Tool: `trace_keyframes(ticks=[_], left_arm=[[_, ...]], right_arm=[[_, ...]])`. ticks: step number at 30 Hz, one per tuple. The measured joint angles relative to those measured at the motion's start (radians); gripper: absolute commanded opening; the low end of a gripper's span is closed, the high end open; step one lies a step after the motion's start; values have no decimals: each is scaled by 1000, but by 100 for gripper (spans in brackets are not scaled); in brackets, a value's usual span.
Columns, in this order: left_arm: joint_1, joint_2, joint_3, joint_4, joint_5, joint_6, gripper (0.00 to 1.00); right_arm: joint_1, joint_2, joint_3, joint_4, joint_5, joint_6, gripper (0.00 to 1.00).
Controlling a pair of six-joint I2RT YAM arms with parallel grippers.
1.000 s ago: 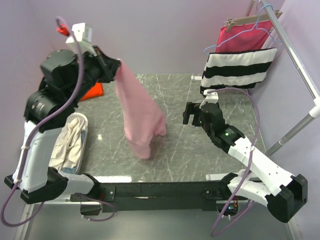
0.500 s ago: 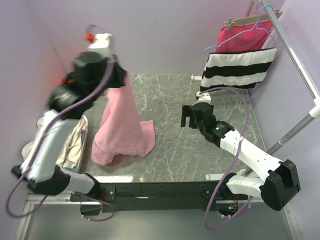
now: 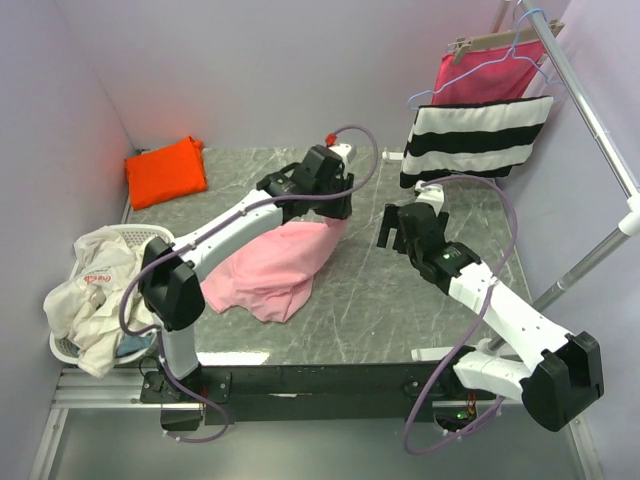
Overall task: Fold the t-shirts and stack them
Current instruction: Flatten out the tshirt
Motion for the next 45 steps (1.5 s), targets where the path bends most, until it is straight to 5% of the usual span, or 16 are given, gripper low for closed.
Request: trace_keyframes(ticks=[4,10,15,25,30,39,45], left_arm=[[-9,18,-56,66,9,-9,78],[-5,-22,-200,120,-32,-16,94],[45,-113,-350,138,-106,-42,95],[324,-171,-548,190,-220,-77,94],[339,-166,-557,200,-240,-85,93],[341,-121,-616,228,-222,-98,95],[363,-89,-636,236,-222,-109,98]], right_arm=[[-1,-13,-2,6,-29,0,100],[-1,72,3,21,-105,7,100],[-1,216,33,48,-188,11,100],[-5,517,180,127,-269,19,100],[-31,612,237,142,-275,21,99],[-98,634,246,141,-304,40,86],[-106,652,245,167,-383,40,60]])
